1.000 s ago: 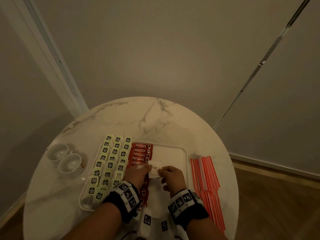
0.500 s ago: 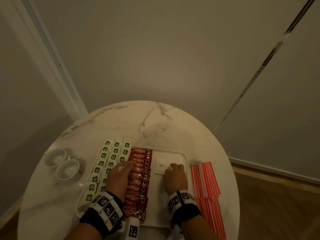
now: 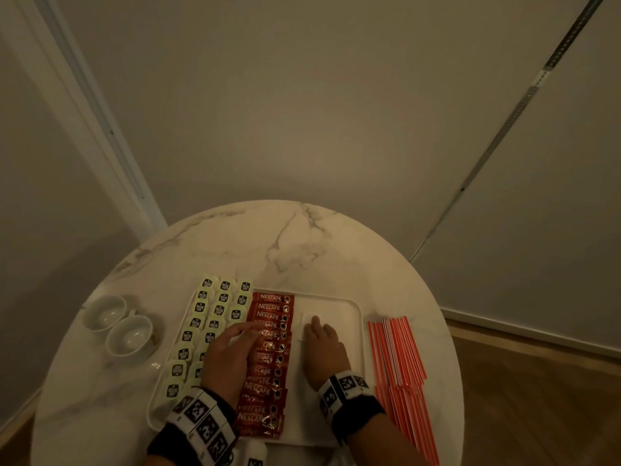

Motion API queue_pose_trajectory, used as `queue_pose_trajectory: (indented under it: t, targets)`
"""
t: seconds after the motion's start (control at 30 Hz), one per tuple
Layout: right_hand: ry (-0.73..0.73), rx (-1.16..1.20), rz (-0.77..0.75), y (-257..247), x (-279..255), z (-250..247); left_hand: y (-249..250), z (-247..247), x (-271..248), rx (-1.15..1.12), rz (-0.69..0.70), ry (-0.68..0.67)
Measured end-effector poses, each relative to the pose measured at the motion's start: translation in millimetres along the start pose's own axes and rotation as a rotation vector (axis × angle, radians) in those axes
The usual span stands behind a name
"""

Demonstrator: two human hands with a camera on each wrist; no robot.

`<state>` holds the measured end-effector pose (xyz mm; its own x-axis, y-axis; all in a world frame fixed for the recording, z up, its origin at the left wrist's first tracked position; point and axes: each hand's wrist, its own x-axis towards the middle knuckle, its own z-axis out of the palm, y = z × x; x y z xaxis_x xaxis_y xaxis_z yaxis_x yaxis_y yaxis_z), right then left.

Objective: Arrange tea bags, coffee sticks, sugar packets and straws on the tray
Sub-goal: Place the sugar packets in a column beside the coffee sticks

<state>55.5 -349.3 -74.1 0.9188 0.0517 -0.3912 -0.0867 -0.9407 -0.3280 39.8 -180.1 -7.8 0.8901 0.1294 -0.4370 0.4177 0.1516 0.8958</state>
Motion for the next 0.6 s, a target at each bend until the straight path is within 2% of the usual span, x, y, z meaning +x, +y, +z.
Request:
queue_pose_trajectory:
  t: [0.1,0.23,0.6]
  targets:
    - [0.107,0.003,-0.053,1,6,-5,0,-3,-1,-0.012,-0.001,0.018]
    - [0.178,0.011,-0.034,2,16,-9,-2,-7,3,-0.014,0.010,0.026]
    - [0.196,0.027,-0.013,-4,43,-15,-5,-12,7,-0.049,0.014,0.028]
